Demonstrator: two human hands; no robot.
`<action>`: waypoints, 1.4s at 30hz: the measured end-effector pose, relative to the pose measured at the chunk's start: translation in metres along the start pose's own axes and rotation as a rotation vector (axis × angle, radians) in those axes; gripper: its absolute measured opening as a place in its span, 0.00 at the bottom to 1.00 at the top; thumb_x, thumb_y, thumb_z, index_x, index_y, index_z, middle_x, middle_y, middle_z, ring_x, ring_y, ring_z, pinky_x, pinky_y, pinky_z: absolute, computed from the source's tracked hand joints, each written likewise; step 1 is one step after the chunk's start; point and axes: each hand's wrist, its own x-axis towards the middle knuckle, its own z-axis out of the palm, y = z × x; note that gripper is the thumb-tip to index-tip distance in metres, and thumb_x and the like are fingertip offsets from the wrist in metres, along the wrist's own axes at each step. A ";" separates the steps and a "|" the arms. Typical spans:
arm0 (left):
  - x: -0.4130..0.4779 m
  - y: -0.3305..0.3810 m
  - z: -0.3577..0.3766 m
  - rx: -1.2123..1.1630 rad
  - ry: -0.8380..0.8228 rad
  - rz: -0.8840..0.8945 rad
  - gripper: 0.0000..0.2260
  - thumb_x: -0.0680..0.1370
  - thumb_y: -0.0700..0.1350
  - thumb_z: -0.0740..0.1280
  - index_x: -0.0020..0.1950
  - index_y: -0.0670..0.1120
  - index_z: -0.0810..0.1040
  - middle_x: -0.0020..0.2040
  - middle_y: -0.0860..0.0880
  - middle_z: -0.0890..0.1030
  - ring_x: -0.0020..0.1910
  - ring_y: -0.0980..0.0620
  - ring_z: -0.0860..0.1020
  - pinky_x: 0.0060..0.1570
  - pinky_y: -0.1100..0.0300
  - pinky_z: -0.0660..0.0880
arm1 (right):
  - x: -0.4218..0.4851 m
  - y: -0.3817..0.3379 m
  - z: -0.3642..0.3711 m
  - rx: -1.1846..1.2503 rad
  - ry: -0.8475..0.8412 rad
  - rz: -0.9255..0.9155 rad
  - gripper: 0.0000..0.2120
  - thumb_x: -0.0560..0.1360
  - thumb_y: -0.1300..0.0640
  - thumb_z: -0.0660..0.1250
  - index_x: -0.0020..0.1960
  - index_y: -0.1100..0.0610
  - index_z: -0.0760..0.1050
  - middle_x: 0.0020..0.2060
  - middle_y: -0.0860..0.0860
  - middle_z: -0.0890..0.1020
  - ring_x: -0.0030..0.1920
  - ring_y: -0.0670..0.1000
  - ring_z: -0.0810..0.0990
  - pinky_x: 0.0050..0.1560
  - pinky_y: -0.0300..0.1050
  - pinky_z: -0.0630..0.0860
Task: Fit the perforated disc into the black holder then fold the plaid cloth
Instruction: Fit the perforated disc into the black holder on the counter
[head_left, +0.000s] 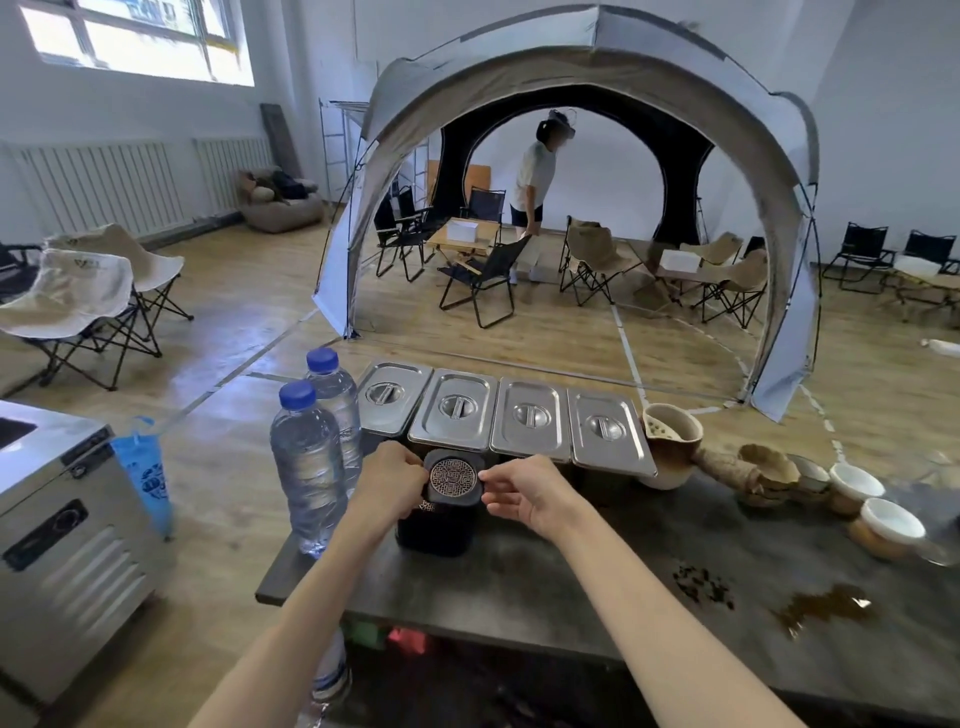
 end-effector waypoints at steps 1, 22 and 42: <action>0.002 -0.004 0.001 0.002 0.001 -0.013 0.07 0.71 0.34 0.63 0.37 0.39 0.80 0.29 0.40 0.78 0.29 0.45 0.77 0.24 0.61 0.72 | 0.001 0.002 0.002 0.000 0.010 0.010 0.07 0.73 0.68 0.67 0.36 0.64 0.75 0.27 0.56 0.76 0.25 0.49 0.76 0.24 0.38 0.76; 0.021 -0.020 -0.002 0.178 0.002 -0.114 0.16 0.73 0.41 0.65 0.60 0.43 0.74 0.59 0.40 0.78 0.57 0.39 0.76 0.56 0.51 0.75 | 0.018 0.019 0.018 -0.057 0.086 0.024 0.08 0.67 0.71 0.71 0.37 0.64 0.73 0.29 0.56 0.76 0.26 0.49 0.73 0.26 0.41 0.74; 0.019 -0.026 0.004 0.260 0.080 -0.026 0.12 0.72 0.40 0.67 0.54 0.39 0.81 0.53 0.36 0.82 0.55 0.36 0.78 0.52 0.50 0.75 | 0.018 0.021 0.019 -0.100 0.154 -0.022 0.13 0.65 0.69 0.75 0.38 0.62 0.71 0.33 0.57 0.78 0.28 0.49 0.76 0.31 0.44 0.79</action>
